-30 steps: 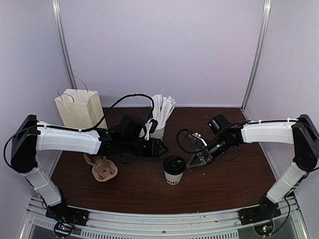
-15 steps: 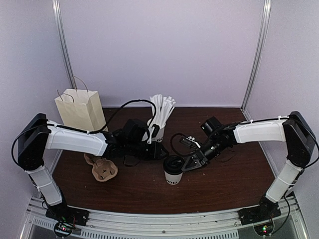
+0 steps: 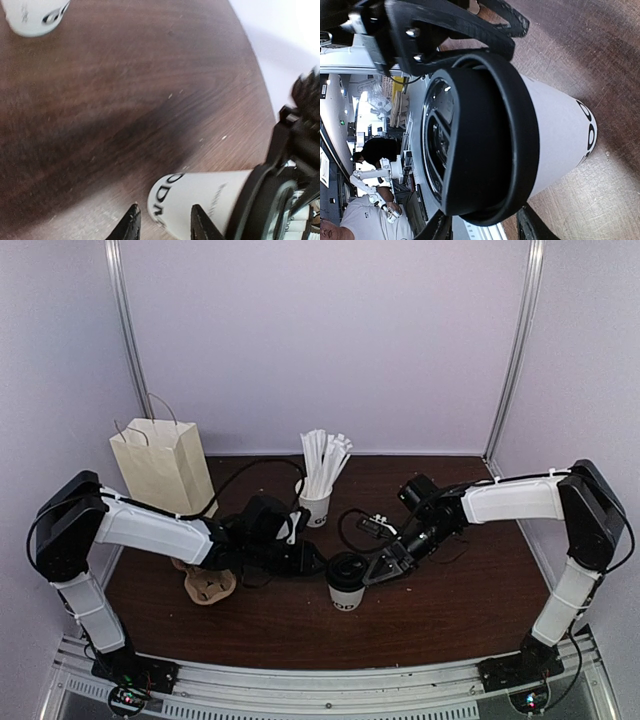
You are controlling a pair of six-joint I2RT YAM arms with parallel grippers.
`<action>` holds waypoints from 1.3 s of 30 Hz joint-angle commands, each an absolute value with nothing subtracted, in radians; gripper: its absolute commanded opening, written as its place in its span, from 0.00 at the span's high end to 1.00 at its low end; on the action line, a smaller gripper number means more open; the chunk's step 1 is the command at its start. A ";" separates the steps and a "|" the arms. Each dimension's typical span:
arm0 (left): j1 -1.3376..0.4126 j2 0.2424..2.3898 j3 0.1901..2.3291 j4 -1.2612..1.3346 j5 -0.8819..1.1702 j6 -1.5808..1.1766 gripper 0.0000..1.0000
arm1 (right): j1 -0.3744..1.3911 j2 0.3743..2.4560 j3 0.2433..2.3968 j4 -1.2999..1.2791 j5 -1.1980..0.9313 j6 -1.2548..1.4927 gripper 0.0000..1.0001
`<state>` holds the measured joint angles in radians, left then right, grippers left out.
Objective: Pack the takeout coffee
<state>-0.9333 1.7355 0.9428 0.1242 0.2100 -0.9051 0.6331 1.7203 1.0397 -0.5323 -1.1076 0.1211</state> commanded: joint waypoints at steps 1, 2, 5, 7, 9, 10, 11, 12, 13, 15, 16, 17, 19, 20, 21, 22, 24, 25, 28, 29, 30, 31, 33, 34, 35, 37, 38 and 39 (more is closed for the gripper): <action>-0.937 1.730 0.887 0.130 0.207 -0.941 0.65 | 0.638 1.772 1.060 -0.605 -0.956 0.063 0.57; -0.937 1.731 0.878 0.133 0.207 -0.946 0.65 | 0.638 1.779 1.058 -0.613 -0.935 0.056 0.57; -0.937 1.729 0.853 0.160 0.211 -0.952 0.66 | 0.638 1.802 1.054 -0.619 -0.905 0.055 0.57; -0.937 1.716 0.849 0.157 0.195 -0.947 0.66 | 0.638 1.820 1.070 -0.639 -0.867 0.050 0.56; -0.937 1.698 0.856 0.133 0.173 -0.933 0.66 | 0.638 1.849 1.093 -0.674 -0.825 0.036 0.56; -0.937 1.688 0.861 0.120 0.163 -0.922 0.66 | 0.636 1.864 1.105 -0.687 -0.813 0.030 0.56; -0.936 1.678 0.864 0.112 0.155 -0.913 0.66 | 0.636 1.877 1.114 -0.697 -0.811 0.024 0.56; -0.936 1.665 0.868 0.106 0.150 -0.904 0.66 | 0.636 1.885 1.124 -0.704 -0.817 0.020 0.56; -0.937 1.652 0.870 0.106 0.146 -0.893 0.66 | 0.636 1.887 1.134 -0.707 -0.826 0.017 0.56; -0.937 1.616 0.853 0.132 0.132 -0.873 0.61 | 0.636 1.881 1.153 -0.715 -0.838 0.013 0.56; -0.937 1.587 0.836 0.158 0.123 -0.873 0.59 | 0.635 1.875 1.159 -0.721 -0.841 0.013 0.56; -0.936 1.563 0.817 0.182 0.110 -0.873 0.57 | 0.635 1.870 1.164 -0.725 -0.842 0.012 0.56; -0.937 1.527 0.793 0.226 0.092 -0.869 0.54 | 0.634 1.860 1.168 -0.730 -0.845 0.012 0.56; -0.937 1.521 0.793 0.246 0.100 -0.864 0.53 | 0.631 1.856 1.170 -0.733 -0.845 -0.009 0.55; -0.937 1.522 0.798 0.256 0.113 -0.859 0.53 | 0.629 1.854 1.172 -0.737 -0.843 -0.019 0.55; -0.938 1.530 0.809 0.260 0.130 -0.855 0.53 | 0.627 1.853 1.175 -0.740 -0.841 -0.024 0.55; -0.938 1.554 0.829 0.260 0.156 -0.860 0.53 | 0.620 1.857 1.183 -0.747 -0.842 -0.027 0.56; -0.939 1.566 0.834 0.264 0.163 -0.864 0.53 | 0.618 1.860 1.188 -0.750 -0.844 -0.030 0.55; -0.941 1.597 0.844 0.270 0.171 -0.873 0.54 | 0.615 1.870 1.204 -0.762 -0.848 -0.034 0.56; -0.940 1.606 0.847 0.271 0.174 -0.876 0.54 | 0.615 1.870 1.206 -0.764 -0.850 -0.034 0.56; -0.941 1.612 0.849 0.272 0.177 -0.879 0.54 | 0.615 1.871 1.208 -0.764 -0.850 -0.035 0.56; -0.941 1.617 0.850 0.275 0.183 -0.880 0.54 | 0.615 1.873 1.209 -0.765 -0.851 -0.035 0.55; -0.940 1.625 0.853 0.284 0.190 -0.885 0.55 | 0.615 1.875 1.209 -0.766 -0.851 -0.035 0.55; -0.940 1.629 0.854 0.287 0.193 -0.886 0.55 | 0.615 1.877 1.210 -0.765 -0.851 -0.035 0.55; -0.940 1.630 0.853 0.289 0.196 -0.887 0.55 | 0.615 1.878 1.211 -0.766 -0.851 -0.036 0.55; -0.940 1.639 0.856 0.292 0.199 -0.886 0.55 | 0.614 1.881 1.214 -0.768 -0.851 -0.037 0.55; -0.940 1.641 0.856 0.294 0.201 -0.887 0.55 | 0.615 1.882 1.214 -0.769 -0.851 -0.037 0.55; -0.939 1.644 0.856 0.298 0.201 -0.888 0.55 | 0.615 1.883 1.216 -0.769 -0.851 -0.037 0.55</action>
<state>-0.9367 1.6291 0.8261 0.2310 0.1806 -0.8841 0.6209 1.8256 1.2201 -0.7914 -1.0462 -0.0250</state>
